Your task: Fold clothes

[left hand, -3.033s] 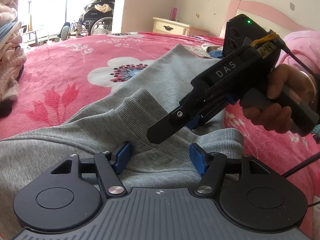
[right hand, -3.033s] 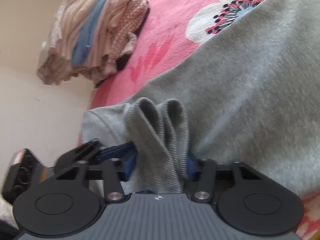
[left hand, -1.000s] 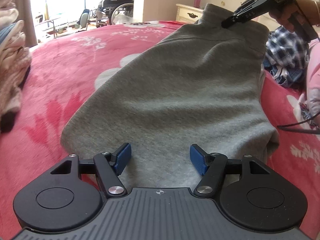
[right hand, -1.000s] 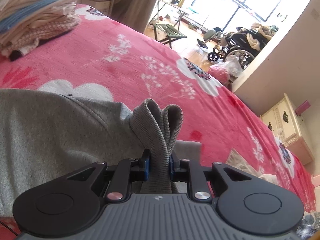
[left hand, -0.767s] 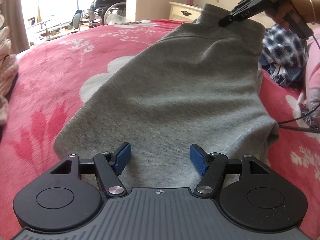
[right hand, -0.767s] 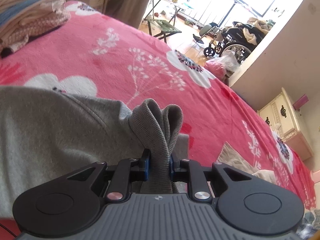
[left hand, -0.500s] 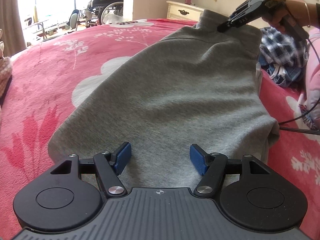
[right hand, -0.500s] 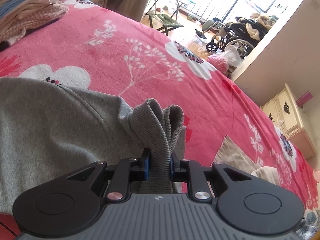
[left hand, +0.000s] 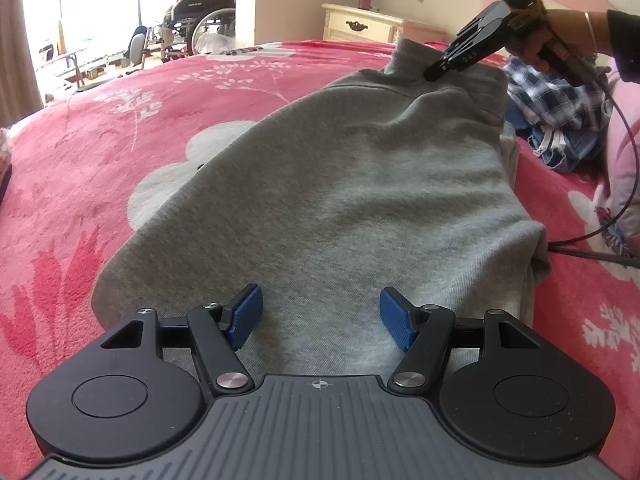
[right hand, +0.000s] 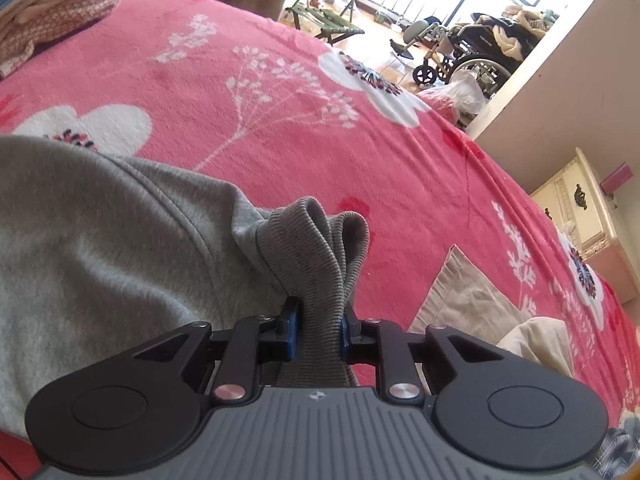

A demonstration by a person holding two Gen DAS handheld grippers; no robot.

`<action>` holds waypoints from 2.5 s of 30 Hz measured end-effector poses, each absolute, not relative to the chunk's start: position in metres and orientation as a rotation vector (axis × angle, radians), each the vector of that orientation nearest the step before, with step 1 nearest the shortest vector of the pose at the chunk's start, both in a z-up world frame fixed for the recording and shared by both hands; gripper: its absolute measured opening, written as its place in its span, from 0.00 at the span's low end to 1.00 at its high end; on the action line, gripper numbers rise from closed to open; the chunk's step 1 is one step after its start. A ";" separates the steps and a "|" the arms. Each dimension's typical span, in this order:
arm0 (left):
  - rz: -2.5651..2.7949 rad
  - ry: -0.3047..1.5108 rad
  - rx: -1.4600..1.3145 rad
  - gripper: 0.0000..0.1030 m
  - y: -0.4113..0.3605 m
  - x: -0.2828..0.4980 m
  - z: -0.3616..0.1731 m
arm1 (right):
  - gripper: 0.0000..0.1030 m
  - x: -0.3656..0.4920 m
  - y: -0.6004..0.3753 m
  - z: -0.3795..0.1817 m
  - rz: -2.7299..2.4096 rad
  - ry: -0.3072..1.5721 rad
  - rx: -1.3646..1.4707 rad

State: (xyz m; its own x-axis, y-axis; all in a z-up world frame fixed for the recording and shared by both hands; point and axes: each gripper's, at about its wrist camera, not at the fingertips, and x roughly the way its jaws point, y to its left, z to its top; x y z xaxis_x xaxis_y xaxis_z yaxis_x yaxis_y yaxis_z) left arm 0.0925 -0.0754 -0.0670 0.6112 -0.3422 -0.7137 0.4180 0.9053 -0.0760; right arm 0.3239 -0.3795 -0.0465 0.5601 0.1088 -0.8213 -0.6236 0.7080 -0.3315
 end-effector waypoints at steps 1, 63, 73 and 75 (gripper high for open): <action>-0.440 0.800 0.105 0.63 -0.076 0.093 -0.067 | 0.22 0.326 -0.381 -0.050 0.464 0.882 -0.655; -0.297 0.910 -0.486 0.68 0.052 0.107 -0.086 | 0.65 -0.041 -0.153 -0.110 0.698 0.496 -0.733; -0.323 0.846 -0.351 0.66 0.029 0.119 -0.090 | 0.60 -0.061 -0.138 -0.120 0.633 0.362 -0.961; -0.326 0.827 -0.307 0.61 0.024 0.116 -0.090 | 0.55 -0.062 -0.134 -0.124 0.633 0.357 -0.985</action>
State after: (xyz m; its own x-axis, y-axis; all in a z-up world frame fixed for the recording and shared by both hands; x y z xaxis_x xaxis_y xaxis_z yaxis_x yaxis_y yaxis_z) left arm 0.1156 0.0243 -0.0898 0.6331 -0.3977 -0.6641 0.1621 0.9070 -0.3886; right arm -0.0625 -0.1338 -0.1245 0.7673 0.3315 -0.5490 -0.6413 0.3956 -0.6574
